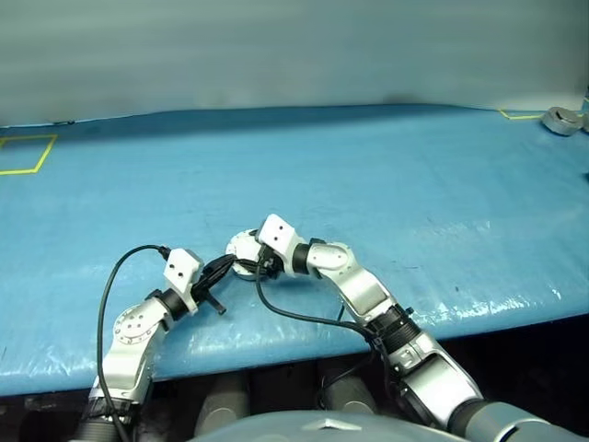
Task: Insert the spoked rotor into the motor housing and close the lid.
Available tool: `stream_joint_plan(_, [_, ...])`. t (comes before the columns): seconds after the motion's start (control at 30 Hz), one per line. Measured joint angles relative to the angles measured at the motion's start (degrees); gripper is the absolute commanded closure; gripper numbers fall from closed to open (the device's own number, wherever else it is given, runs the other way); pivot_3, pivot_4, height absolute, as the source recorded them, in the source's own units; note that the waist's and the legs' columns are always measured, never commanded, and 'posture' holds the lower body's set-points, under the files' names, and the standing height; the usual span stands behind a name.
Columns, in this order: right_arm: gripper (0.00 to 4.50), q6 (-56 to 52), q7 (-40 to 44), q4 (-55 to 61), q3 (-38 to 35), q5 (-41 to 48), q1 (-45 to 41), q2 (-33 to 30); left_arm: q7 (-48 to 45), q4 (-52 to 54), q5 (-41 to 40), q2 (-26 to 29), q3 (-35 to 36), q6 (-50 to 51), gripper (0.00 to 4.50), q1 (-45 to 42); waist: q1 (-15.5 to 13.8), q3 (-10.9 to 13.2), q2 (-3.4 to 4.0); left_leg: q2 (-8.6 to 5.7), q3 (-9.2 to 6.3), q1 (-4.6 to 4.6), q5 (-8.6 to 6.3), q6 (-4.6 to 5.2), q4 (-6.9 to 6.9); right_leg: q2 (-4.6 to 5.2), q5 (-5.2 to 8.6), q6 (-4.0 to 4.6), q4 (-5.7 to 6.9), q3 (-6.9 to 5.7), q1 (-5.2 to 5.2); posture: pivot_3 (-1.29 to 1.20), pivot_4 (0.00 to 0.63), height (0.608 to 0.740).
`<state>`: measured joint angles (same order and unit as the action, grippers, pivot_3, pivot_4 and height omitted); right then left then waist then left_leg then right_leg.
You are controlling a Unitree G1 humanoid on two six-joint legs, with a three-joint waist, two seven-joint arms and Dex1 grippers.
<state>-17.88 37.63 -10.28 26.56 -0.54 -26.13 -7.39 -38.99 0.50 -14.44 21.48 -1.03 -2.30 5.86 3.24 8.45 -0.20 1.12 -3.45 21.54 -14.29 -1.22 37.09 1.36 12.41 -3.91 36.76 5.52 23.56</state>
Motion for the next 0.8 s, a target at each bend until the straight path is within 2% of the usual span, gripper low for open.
stream_joint_plan(0.07, [0.14,-0.96,0.04,2.33,-0.65,0.43,0.95,-1.29,-0.22,-0.06,0.03,-0.04,-0.13,-0.51,4.5,-0.01,-0.14,0.0,-0.01,-0.04,0.01,0.07,0.0,0.0,-0.02,0.04,0.04,-0.07,-0.08,0.0,0.03,0.0,0.15,0.74])
stream_joint_plan(0.1, [0.06,-2.26,-0.04,3.89,-1.62,0.95,1.72,-1.66,-0.35,-0.06,0.02,-0.05,-0.22,-0.62,4.5,-0.12,-0.23,0.0,-0.01,-0.06,0.0,0.12,0.0,0.0,-0.05,0.06,0.05,-0.09,-0.14,0.0,0.03,0.0,0.15,0.74])
stream_joint_plan(0.23, [0.06,-9.04,0.19,12.39,-4.93,4.94,5.53,-3.23,-0.78,-0.19,0.0,-0.14,-0.51,-0.75,4.5,-0.41,-0.45,0.03,-0.02,-0.09,-0.02,0.47,-0.02,-0.03,-0.11,0.06,0.07,-0.14,-0.18,0.01,0.08,0.0,0.15,0.74])
stream_joint_plan(0.43, [0.06,-20.84,0.08,21.87,-15.27,16.47,7.94,-3.22,-0.82,-0.48,0.01,-0.18,-0.54,-0.88,4.5,-0.45,-0.53,0.16,-0.12,-0.08,-0.07,0.55,-0.03,-0.03,-0.15,0.05,0.07,-0.15,-0.22,-0.02,0.13,0.0,0.15,0.74])
stream_joint_plan(0.67, [0.06,-33.58,-0.06,15.75,-21.42,26.95,12.15,-0.87,-1.07,-0.9,0.05,-0.72,-0.6,-1.34,4.5,-0.81,-0.61,0.2,-0.12,-0.08,-0.05,0.71,-0.03,-0.03,-0.18,0.07,0.01,-0.24,-0.6,-0.03,0.11,0.0,0.15,0.74])
stream_joint_plan(0.8, [0.06,-36.03,-1.12,11.91,-24.66,30.44,11.5,2.44,-1.09,-1.09,0.27,-0.78,-0.68,-1.85,4.5,-0.94,-0.6,0.2,-0.1,-0.07,-0.09,0.83,-0.03,-0.03,-0.17,0.04,-0.03,-0.3,-0.63,-0.04,0.19,0.0,0.15,0.74])
